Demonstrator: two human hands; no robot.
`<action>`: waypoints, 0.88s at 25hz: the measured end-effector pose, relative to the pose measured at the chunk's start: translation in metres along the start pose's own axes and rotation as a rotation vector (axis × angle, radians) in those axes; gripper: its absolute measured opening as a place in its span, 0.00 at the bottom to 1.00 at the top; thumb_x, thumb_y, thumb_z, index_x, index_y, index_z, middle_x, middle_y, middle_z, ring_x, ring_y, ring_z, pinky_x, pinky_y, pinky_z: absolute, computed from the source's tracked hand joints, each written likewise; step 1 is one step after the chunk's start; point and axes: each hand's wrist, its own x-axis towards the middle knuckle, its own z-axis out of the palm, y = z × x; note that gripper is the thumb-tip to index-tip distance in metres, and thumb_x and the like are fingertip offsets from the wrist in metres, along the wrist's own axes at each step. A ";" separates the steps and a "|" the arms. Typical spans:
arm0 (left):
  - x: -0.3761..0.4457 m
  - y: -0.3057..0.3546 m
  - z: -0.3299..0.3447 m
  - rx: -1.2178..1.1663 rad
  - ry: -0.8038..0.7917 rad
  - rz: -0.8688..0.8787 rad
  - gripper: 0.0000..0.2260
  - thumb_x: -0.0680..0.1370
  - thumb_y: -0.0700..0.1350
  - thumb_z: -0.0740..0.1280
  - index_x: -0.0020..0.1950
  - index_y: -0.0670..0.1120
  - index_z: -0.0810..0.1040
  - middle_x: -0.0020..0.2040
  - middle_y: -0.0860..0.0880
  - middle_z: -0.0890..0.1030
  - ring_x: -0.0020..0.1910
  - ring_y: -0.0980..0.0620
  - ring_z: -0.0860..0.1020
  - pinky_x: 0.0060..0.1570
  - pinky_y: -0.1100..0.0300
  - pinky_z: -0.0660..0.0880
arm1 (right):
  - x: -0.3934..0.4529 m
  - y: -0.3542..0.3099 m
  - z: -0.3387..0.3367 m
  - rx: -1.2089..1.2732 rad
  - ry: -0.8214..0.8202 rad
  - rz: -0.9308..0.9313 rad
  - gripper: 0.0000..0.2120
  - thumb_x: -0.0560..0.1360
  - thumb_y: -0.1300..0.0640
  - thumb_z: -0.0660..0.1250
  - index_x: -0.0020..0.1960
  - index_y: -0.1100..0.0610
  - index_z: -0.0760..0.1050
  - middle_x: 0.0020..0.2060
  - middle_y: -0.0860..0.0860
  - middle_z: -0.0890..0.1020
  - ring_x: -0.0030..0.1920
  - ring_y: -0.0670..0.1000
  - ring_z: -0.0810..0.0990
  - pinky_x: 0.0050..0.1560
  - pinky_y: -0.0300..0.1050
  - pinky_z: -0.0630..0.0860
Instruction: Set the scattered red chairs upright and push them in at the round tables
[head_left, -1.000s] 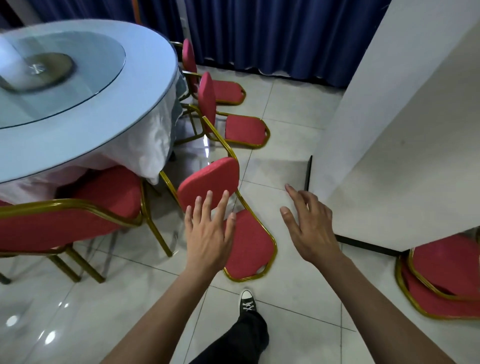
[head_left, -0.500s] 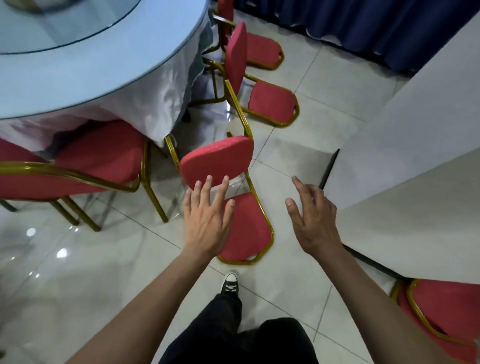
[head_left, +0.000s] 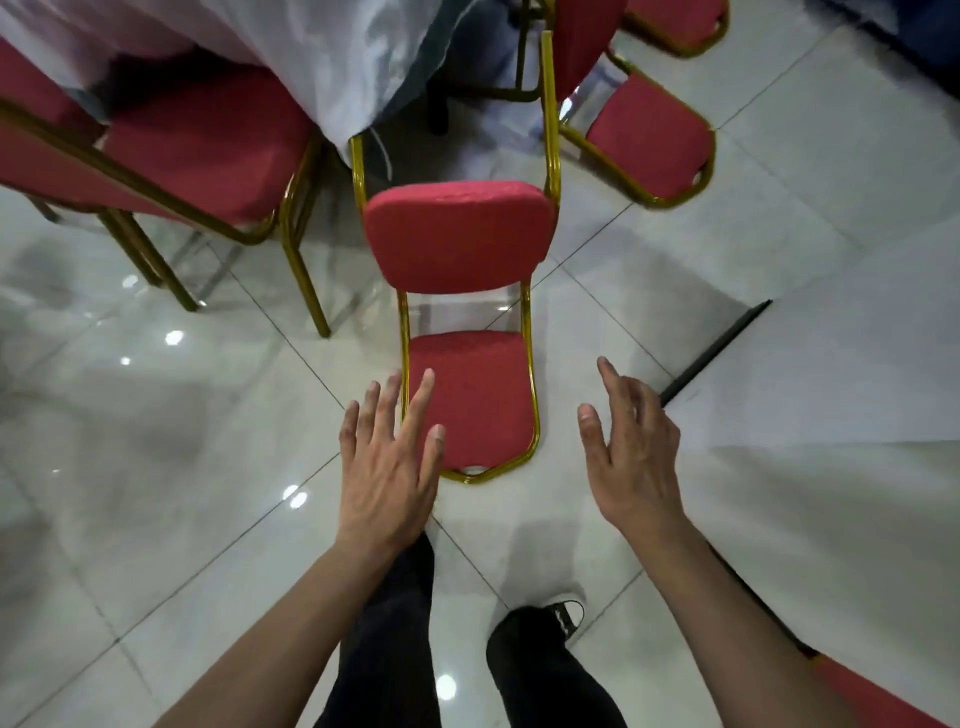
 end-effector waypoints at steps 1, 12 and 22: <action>-0.004 0.002 0.020 -0.006 0.008 -0.022 0.26 0.84 0.59 0.41 0.82 0.58 0.48 0.82 0.47 0.53 0.82 0.46 0.50 0.79 0.45 0.48 | 0.001 0.017 0.013 -0.007 -0.016 -0.024 0.28 0.84 0.37 0.47 0.80 0.47 0.60 0.66 0.56 0.73 0.64 0.56 0.73 0.65 0.63 0.70; 0.012 -0.078 0.262 0.114 -0.054 -0.022 0.26 0.84 0.60 0.41 0.82 0.57 0.50 0.83 0.45 0.53 0.81 0.44 0.51 0.78 0.44 0.50 | 0.004 0.177 0.238 -0.188 -0.162 -0.147 0.28 0.83 0.42 0.50 0.81 0.49 0.58 0.73 0.59 0.68 0.69 0.59 0.69 0.74 0.64 0.59; 0.092 -0.182 0.499 0.255 -0.156 -0.142 0.35 0.80 0.69 0.43 0.83 0.54 0.41 0.83 0.50 0.47 0.81 0.40 0.50 0.78 0.40 0.49 | 0.040 0.288 0.458 -0.301 -0.336 0.059 0.33 0.82 0.35 0.49 0.82 0.43 0.42 0.80 0.59 0.57 0.78 0.60 0.60 0.77 0.63 0.54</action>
